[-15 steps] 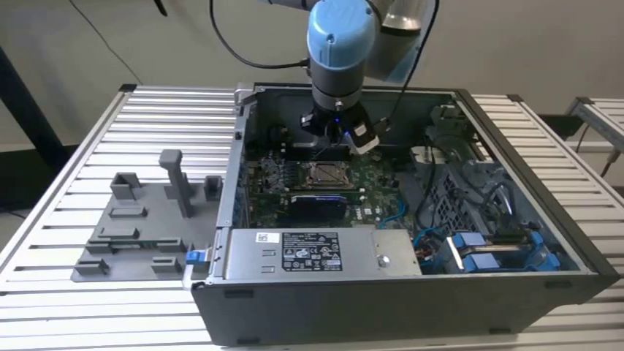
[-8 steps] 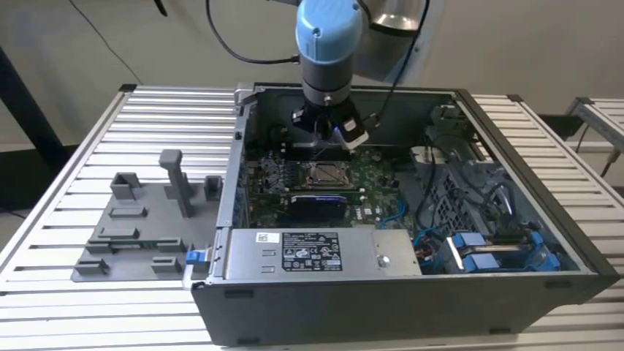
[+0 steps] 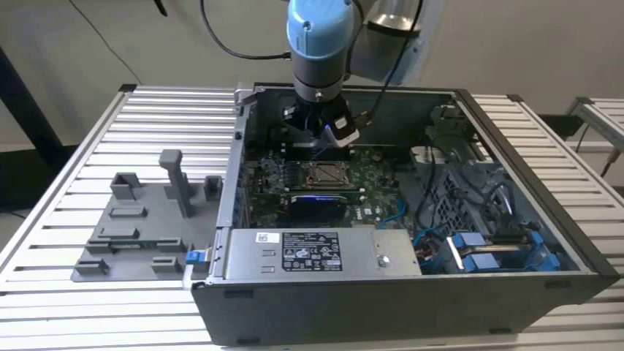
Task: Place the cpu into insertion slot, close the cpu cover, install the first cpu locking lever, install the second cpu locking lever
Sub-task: 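Install the first cpu locking lever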
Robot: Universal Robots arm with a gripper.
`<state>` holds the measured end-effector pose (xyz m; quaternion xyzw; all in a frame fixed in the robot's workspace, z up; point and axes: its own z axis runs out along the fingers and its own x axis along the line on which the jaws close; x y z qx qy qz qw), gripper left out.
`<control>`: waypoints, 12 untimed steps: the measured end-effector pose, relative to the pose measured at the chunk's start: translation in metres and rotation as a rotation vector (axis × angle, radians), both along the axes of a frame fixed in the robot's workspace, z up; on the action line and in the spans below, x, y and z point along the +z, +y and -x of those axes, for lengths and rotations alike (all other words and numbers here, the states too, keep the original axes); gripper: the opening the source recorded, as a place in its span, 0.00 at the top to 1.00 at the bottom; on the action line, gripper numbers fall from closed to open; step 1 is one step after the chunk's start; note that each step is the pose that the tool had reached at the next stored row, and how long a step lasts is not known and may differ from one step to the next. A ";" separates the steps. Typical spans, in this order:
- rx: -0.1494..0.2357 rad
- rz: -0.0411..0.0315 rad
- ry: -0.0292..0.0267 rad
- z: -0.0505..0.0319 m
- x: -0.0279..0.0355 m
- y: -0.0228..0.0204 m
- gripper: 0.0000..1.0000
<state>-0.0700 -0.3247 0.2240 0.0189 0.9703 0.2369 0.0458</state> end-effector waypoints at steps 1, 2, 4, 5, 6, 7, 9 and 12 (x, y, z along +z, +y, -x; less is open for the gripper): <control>0.000 0.0001 0.0043 0.0015 0.0003 0.0000 0.89; 0.000 0.0001 0.0090 0.0029 0.0006 0.0000 0.89; 0.000 0.0005 0.0155 0.0042 0.0017 -0.0001 0.89; 0.000 0.0003 0.0155 0.0041 0.0016 0.0000 0.89; 0.000 0.0004 0.0156 0.0041 0.0016 0.0000 0.89; 0.000 0.0005 0.0156 0.0042 0.0016 0.0000 0.89; 0.000 0.0012 0.0203 0.0041 0.0016 0.0000 0.89; -0.001 0.0135 0.0405 0.0042 0.0017 0.0000 0.89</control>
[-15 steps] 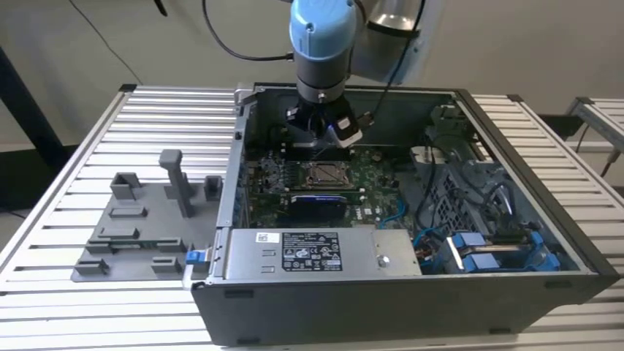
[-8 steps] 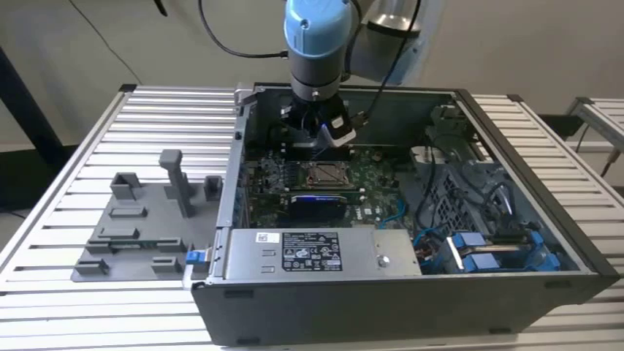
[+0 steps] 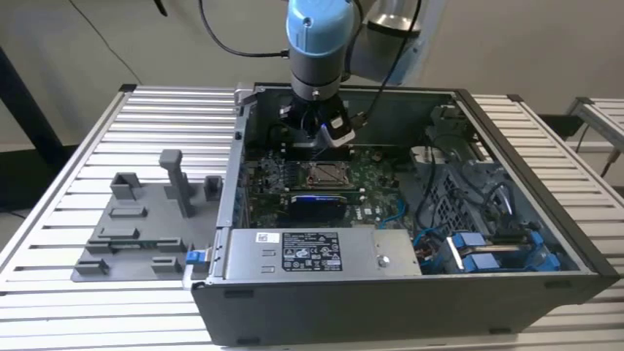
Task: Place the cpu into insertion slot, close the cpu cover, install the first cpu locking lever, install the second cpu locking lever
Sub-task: 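Install the first cpu locking lever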
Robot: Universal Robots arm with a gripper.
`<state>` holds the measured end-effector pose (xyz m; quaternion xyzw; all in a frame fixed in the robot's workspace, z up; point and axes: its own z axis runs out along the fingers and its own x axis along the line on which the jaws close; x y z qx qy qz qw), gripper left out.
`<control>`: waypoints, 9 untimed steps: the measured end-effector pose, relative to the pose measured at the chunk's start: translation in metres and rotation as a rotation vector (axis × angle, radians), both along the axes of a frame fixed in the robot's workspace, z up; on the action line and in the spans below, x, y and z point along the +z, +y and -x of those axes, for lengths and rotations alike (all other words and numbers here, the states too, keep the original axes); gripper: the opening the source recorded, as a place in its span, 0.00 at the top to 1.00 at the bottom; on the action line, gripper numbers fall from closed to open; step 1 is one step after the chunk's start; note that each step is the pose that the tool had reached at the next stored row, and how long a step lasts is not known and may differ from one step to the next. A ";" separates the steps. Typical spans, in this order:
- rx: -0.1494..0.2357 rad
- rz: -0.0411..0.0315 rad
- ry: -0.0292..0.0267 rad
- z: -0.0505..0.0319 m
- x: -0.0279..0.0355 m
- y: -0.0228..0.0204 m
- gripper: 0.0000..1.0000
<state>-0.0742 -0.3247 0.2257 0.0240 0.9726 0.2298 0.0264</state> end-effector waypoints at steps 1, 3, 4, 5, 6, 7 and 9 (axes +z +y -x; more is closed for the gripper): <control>0.000 0.0056 0.0069 0.0000 0.0000 0.0000 0.89; -0.001 0.0204 0.0228 0.0000 0.0000 0.0000 0.89; -0.001 0.0292 0.0303 0.0000 0.0000 0.0000 0.89; -0.001 0.0377 0.0385 0.0000 0.0000 0.0000 0.89; -0.001 0.0463 0.0475 0.0000 0.0000 0.0000 0.89; -0.001 0.0549 0.0551 0.0000 0.0000 0.0000 0.89; -0.002 0.0751 0.0685 0.0000 0.0000 0.0000 0.89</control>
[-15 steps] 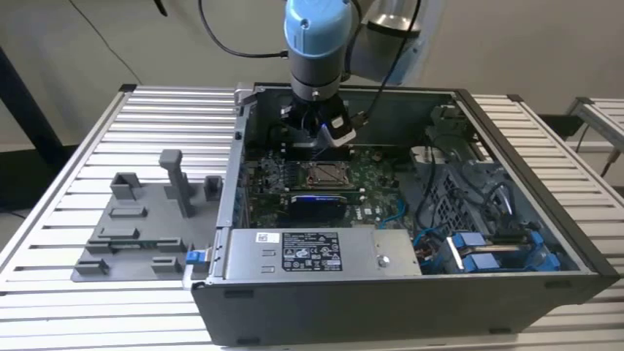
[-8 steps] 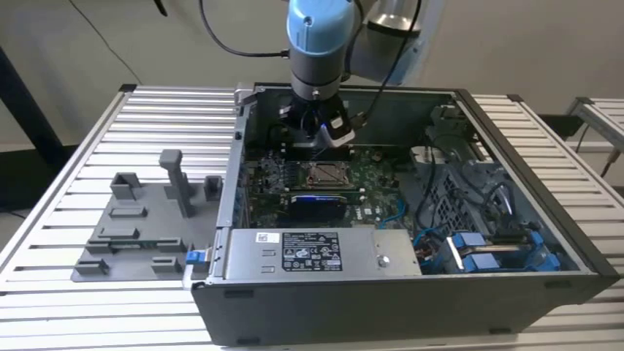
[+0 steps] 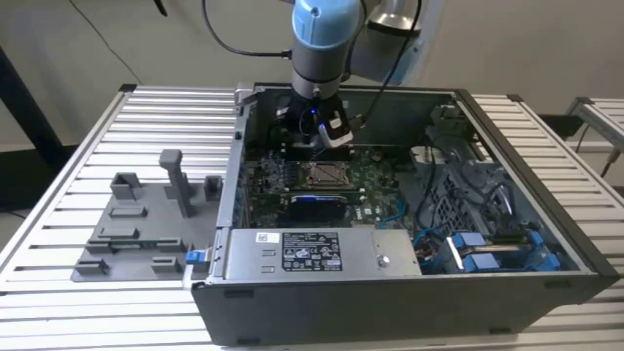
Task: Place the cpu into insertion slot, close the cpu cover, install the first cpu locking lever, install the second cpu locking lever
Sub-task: 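Install the first cpu locking lever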
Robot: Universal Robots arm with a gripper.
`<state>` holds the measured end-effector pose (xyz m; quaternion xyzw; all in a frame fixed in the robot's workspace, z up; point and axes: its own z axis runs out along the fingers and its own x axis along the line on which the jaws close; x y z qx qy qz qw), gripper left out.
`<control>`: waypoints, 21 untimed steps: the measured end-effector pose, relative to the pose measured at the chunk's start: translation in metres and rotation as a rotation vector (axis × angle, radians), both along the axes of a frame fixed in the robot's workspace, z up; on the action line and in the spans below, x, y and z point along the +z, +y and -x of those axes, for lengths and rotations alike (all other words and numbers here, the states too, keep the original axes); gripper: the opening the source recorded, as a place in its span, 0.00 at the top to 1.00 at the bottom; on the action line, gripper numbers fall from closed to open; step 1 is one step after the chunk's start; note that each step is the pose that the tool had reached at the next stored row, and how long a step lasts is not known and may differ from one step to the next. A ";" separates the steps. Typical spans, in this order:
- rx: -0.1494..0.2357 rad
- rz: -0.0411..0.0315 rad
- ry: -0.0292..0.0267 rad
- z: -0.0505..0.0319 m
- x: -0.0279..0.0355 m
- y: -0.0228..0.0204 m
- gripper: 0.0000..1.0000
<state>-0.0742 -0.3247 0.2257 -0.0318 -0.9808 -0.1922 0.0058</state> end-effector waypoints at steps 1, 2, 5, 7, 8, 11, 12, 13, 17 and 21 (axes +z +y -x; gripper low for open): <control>0.000 0.0085 0.0049 0.0000 0.0000 0.0000 0.89; 0.000 0.0120 0.0067 -0.0001 0.0002 0.0000 0.89; 0.000 0.0122 0.0067 0.0000 0.0002 0.0000 0.89; 0.000 0.0124 0.0068 0.0000 0.0002 0.0000 0.89; 0.000 0.0124 0.0068 0.0000 0.0002 0.0000 0.89; 0.000 0.0125 0.0069 0.0000 0.0002 0.0000 0.89; 0.000 0.0126 0.0069 -0.0001 0.0002 0.0000 0.89; 0.000 0.0137 0.0071 -0.0001 0.0002 0.0000 0.89; -0.016 0.0432 0.0100 0.0000 0.0003 -0.0001 0.89; -0.026 0.0632 0.0108 -0.0001 0.0002 -0.0001 0.89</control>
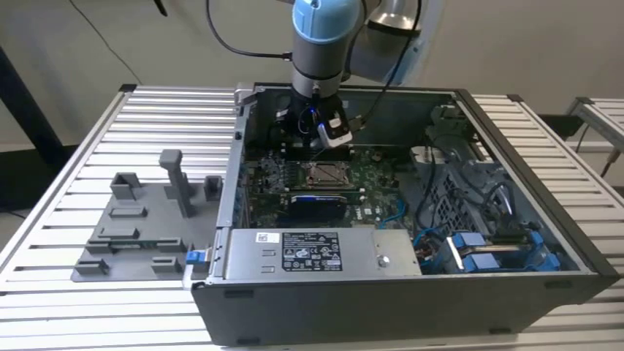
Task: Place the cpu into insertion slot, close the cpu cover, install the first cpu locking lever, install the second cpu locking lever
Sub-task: 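Install the first cpu locking lever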
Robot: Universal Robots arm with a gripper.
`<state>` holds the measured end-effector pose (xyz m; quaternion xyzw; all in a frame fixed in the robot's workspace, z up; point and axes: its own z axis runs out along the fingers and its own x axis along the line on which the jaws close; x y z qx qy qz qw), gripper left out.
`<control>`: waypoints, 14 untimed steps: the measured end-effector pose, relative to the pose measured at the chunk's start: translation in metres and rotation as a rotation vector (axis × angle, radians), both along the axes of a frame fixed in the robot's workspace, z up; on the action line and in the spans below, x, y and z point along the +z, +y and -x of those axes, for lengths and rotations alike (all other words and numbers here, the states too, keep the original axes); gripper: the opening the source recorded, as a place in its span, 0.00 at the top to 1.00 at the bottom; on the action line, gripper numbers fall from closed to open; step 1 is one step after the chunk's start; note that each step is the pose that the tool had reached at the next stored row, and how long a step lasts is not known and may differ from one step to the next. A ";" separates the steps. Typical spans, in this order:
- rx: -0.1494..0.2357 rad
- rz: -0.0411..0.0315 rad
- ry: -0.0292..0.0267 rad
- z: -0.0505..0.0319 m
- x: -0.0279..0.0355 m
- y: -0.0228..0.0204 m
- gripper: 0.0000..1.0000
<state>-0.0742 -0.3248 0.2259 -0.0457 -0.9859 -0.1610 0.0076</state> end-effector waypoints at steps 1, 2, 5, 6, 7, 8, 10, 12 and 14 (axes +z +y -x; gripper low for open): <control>0.000 0.0002 0.0000 0.0000 0.0000 0.0000 0.89; 0.000 0.0004 0.0000 0.0000 0.0000 0.0000 0.89; -0.003 0.0150 0.0001 0.0001 0.0000 0.0000 0.89; -0.002 0.0166 -0.0011 0.0000 -0.0008 0.0000 0.89; -0.002 0.0169 -0.0034 0.0000 -0.0020 0.0000 0.89; -0.003 0.0170 -0.0070 0.0000 -0.0032 0.0000 0.89; -0.003 0.0171 -0.0138 0.0000 -0.0050 0.0000 0.89; -0.002 0.0208 -0.0144 0.0000 -0.0055 0.0000 0.89; -0.003 0.0233 -0.0146 -0.0001 -0.0061 0.0000 0.89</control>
